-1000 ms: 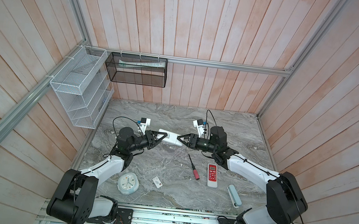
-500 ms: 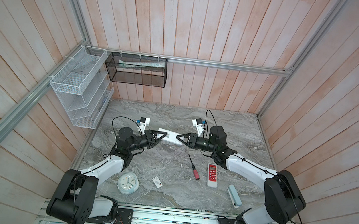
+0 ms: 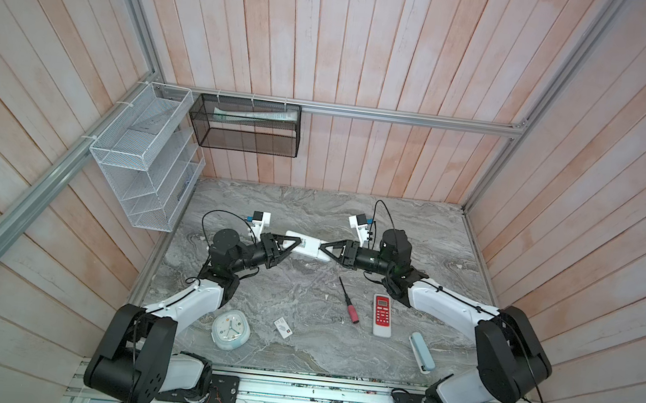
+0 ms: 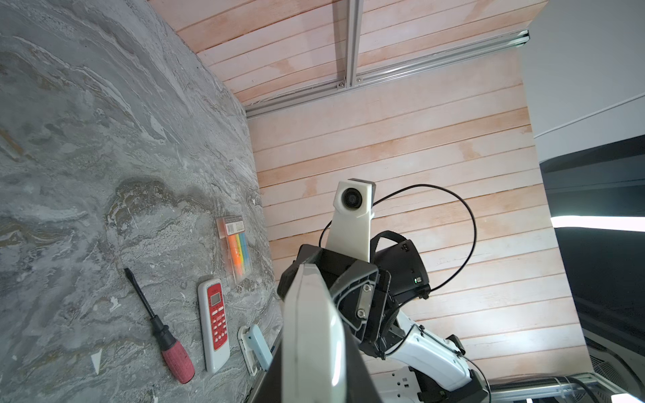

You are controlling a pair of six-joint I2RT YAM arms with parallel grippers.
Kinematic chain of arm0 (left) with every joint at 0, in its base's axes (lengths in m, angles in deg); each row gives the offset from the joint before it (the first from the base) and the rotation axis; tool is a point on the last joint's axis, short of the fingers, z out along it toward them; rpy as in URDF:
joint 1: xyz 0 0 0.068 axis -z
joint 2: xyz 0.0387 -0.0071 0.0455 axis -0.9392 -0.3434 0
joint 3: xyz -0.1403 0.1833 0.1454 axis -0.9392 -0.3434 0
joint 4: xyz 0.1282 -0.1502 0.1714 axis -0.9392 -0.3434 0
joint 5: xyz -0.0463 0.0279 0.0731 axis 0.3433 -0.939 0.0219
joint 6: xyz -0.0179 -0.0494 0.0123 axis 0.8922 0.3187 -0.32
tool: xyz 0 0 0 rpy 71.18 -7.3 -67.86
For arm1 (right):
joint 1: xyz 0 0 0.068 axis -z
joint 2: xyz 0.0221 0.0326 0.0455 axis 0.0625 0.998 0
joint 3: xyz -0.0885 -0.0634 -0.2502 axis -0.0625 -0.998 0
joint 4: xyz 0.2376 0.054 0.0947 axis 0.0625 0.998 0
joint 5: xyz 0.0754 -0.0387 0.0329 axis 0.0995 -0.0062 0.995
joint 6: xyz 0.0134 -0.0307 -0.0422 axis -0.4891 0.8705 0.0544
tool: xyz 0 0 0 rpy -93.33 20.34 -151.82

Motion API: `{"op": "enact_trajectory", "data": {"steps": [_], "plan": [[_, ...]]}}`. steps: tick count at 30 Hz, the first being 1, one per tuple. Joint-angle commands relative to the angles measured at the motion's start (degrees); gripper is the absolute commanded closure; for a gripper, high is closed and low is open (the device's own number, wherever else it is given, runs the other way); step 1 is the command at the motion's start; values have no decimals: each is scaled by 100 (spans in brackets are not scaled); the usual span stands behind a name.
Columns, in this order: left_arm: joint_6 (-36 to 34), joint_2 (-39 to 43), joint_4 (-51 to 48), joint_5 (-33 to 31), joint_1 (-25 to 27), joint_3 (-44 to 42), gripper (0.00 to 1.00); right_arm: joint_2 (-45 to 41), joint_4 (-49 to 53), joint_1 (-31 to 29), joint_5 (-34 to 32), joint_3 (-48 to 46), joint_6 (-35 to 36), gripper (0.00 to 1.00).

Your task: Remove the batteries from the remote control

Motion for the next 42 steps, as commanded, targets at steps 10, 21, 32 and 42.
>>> {"op": "enact_trajectory", "data": {"steps": [10,21,32,42], "plan": [[44,82,253,-20,1,-9,97,-7,138,38,111,38,86,55],[-178,29,-42,-90,-3,-19,97,-171,439,92,-46,66,262,55],[-222,-22,-65,-115,1,-18,97,-323,656,176,-71,-49,324,59],[-310,-24,-215,-161,1,48,98,-347,722,172,-35,-54,314,73]]}}
